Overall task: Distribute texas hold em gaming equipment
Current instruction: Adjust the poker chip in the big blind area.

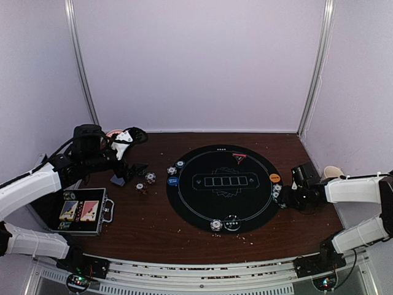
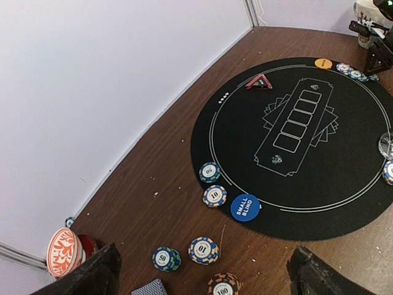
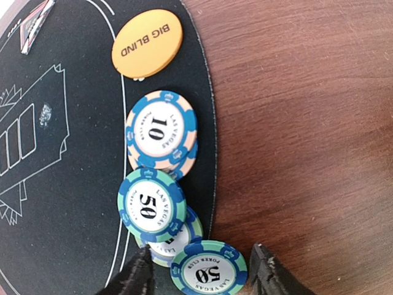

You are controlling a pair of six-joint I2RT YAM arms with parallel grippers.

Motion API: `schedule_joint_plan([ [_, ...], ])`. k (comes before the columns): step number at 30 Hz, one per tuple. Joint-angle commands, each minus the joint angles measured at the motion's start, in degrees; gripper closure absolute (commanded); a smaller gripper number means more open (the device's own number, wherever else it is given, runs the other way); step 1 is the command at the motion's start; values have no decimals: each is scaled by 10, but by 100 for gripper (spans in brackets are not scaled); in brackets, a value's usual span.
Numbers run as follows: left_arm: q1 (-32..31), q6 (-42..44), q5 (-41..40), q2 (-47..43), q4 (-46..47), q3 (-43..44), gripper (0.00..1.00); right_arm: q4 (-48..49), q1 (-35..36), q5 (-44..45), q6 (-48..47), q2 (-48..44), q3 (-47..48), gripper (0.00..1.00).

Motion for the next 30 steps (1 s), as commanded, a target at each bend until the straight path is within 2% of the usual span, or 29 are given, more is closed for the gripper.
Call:
schedule_joint_plan([
  [1,6,-5,-3,1,30,-5,2,-9,4,-36,2,20,-26,49],
  [7,5,-5,-3,3,30,-5,2,-9,5,-36,8,2,-31,53],
  [14,6,-5,-3,3,30,-5,2,3,12,-38,9,-10,-30,53],
  [30,5,-5,-2,3,30,-5,2,-27,18,-44,-8,-81,-15,43],
])
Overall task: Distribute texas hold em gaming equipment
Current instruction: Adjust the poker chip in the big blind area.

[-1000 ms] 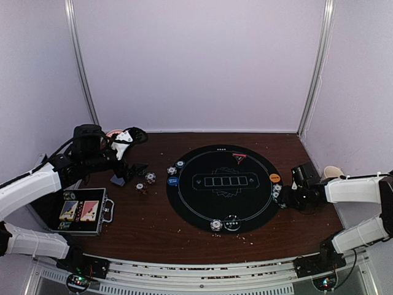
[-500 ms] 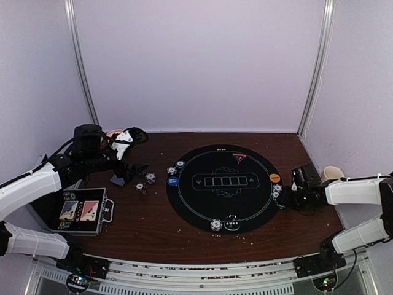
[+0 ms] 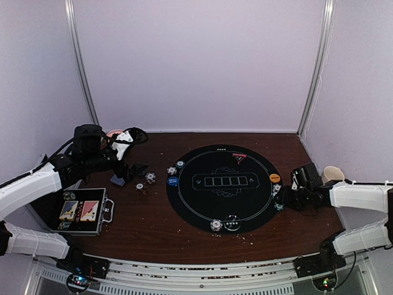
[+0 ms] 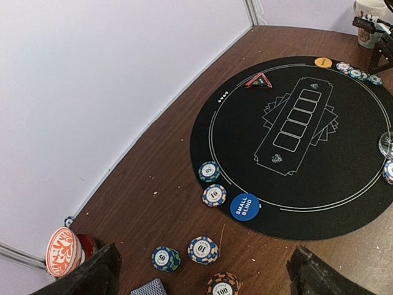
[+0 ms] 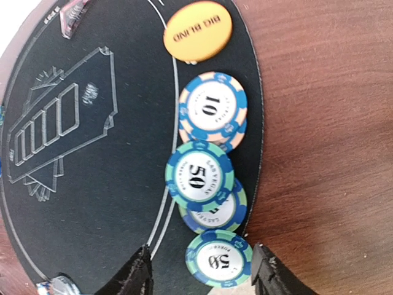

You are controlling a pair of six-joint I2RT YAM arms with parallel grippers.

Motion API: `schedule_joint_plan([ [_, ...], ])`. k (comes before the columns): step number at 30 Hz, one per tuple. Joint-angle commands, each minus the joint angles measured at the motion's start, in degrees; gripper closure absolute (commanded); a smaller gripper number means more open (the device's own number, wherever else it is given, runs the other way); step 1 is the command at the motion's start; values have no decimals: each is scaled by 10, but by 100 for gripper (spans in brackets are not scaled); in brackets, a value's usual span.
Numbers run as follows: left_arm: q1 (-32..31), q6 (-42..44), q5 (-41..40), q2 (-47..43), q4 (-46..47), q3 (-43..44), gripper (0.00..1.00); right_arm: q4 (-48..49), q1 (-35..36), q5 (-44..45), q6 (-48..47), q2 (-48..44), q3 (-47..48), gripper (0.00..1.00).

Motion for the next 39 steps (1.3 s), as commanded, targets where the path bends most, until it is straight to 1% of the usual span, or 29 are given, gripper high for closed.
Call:
schedule_joint_plan([
  [1,5,-5,-3,0,29,-5,2,-30,4,2,-12,-32,2,41],
  [3,5,-5,-3,0,29,-5,2,-48,5,16,-15,-45,6,39],
  [5,5,-5,-3,1,29,-5,2,-51,8,30,-7,-53,3,39],
  [7,5,-5,-3,1,29,-5,2,-69,16,55,2,-45,7,39],
  [11,5,-5,-3,-1,29,-5,2,-76,38,70,10,-10,9,39],
  [19,5,-5,-3,2,30,-5,2,-61,55,71,20,0,-3,41],
  [24,6,-5,-3,0,29,-5,2,-21,57,50,21,17,-11,43],
  [30,5,-4,-5,1,30,-6,2,19,63,45,26,40,-12,43],
  [39,6,-4,-5,2,30,-6,2,20,79,50,31,41,5,44],
])
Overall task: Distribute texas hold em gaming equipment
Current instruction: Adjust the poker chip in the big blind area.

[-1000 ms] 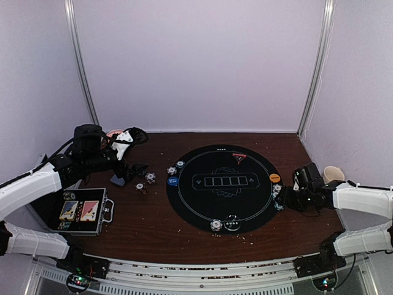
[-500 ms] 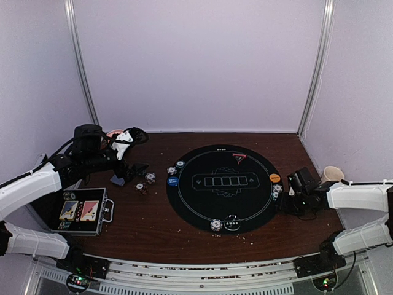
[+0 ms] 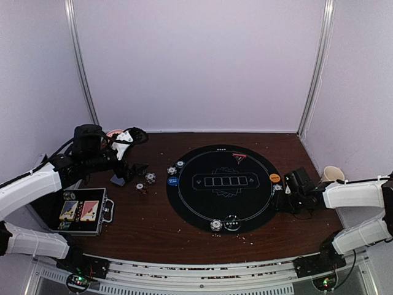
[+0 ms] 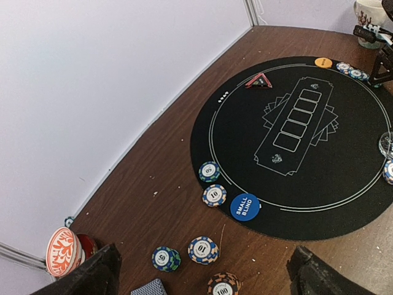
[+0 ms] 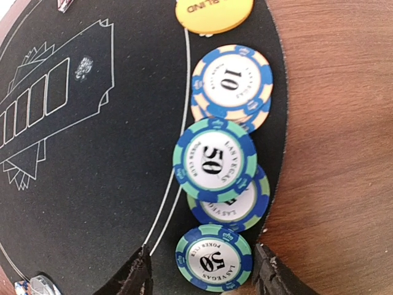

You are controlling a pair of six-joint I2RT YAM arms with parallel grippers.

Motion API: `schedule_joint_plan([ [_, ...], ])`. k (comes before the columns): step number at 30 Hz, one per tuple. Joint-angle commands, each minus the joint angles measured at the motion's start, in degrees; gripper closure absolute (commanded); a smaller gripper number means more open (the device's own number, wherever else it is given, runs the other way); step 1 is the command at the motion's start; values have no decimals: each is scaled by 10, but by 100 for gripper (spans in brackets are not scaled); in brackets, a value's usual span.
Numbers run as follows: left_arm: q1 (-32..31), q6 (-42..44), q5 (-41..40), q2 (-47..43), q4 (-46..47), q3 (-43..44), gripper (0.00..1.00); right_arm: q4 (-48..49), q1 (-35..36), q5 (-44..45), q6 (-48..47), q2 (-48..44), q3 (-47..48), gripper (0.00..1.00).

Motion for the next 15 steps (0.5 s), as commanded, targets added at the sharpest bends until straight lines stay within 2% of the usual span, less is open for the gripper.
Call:
schedule_joint_plan([
  [1,6,-4,-5,2,30,-6,2,-1,14,-4,11,1,9,44],
  [9,6,-4,-7,0,30,-6,2,-12,21,18,4,0,35,43],
  [15,6,-2,-19,15,27,-2,2,-69,27,82,-21,-32,77,31],
])
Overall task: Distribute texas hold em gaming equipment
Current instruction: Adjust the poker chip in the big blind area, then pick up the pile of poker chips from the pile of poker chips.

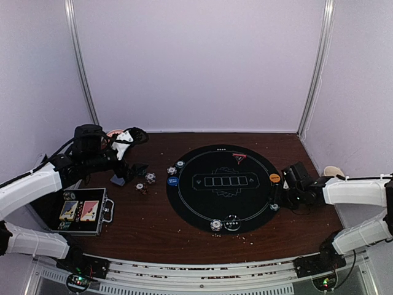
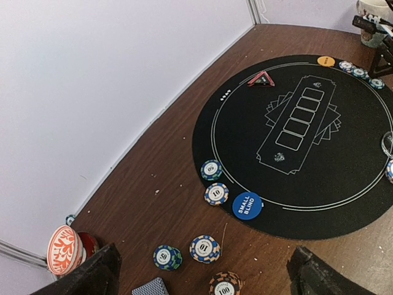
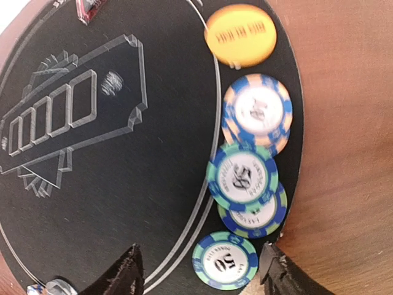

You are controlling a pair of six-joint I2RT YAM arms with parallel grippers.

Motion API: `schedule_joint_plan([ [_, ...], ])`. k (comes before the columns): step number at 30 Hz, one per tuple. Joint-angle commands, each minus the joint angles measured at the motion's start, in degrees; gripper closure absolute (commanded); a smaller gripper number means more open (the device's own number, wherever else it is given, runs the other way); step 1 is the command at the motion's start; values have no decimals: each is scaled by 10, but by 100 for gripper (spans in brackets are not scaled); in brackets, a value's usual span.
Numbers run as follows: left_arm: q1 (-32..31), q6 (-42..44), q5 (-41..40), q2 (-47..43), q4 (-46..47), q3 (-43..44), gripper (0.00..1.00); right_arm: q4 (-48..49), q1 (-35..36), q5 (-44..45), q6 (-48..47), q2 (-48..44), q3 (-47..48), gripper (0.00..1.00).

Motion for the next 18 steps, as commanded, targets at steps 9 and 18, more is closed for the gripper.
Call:
schedule_joint_plan([
  [9,52,8,-34,59,8,29,2,-58,42,135,-89,-47,122,9],
  [18,148,51,63,140,-76,87,2,-1,93,154,-121,17,153,2],
])
